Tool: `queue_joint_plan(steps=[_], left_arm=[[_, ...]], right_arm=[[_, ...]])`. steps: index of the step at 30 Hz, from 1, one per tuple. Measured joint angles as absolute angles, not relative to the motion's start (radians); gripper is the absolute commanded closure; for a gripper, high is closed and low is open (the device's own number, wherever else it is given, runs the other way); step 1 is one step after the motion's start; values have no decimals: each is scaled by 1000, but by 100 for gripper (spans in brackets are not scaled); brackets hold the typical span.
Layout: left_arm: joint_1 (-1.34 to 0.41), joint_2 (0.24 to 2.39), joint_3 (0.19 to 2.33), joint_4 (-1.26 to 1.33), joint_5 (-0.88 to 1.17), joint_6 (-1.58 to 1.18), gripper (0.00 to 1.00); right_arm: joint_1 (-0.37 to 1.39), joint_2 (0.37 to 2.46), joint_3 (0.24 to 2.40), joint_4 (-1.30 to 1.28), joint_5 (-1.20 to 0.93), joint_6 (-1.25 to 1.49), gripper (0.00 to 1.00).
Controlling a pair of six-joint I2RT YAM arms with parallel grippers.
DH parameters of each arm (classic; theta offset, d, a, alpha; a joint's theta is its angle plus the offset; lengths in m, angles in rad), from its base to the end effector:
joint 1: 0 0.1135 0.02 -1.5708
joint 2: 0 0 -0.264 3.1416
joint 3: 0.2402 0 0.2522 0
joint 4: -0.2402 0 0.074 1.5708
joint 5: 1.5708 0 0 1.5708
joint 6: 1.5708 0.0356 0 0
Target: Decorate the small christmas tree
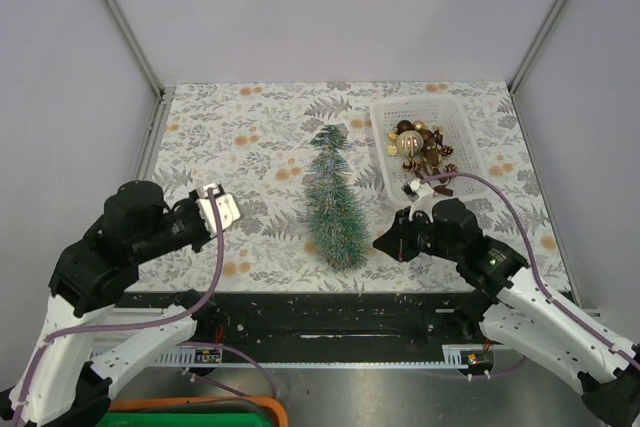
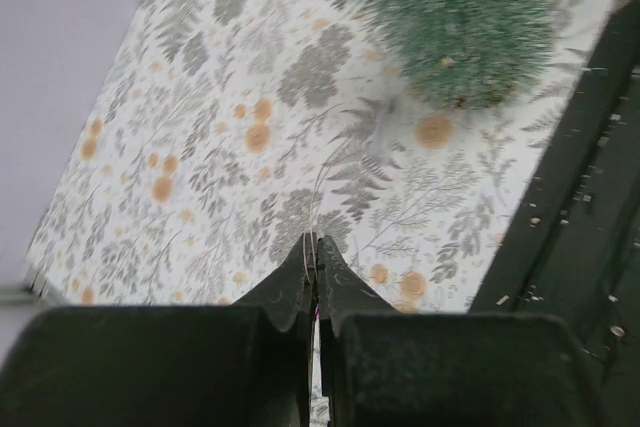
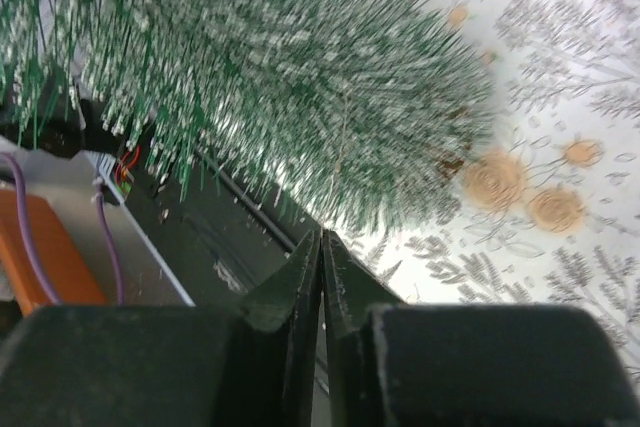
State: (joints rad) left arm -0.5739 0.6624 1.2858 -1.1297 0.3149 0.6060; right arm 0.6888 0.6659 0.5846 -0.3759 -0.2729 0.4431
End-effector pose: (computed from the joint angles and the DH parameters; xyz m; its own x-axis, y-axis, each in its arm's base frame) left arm 0.0528 -0.0473 0.4153 0.0889 0.5875 -0.8044 0.8432 0.3855 0.3747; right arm 0.1163 0.1082 0.2687 -0.6504 -0.0006 -0.7596 -0.5755 0.6531 0.4922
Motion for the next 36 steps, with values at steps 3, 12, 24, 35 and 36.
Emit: queue_joint_plan(steps=[3, 12, 24, 35, 36], left_arm=[[-574, 691, 1259, -1077, 182, 564, 100], [-573, 800, 1116, -949, -158, 483, 100], [-526, 1104, 1227, -805, -329, 418, 100], [-450, 1411, 1421, -670, -332, 464, 100], [-449, 1424, 1421, -659, -329, 472, 100]], right_arm=[[785, 673, 579, -387, -236, 484, 90], [1084, 811, 575, -379, -41, 562, 66], [1102, 682, 668, -415, 68, 556, 46], [1103, 629, 793, -535, 141, 485, 36], [1103, 622, 809, -550, 161, 472, 35]])
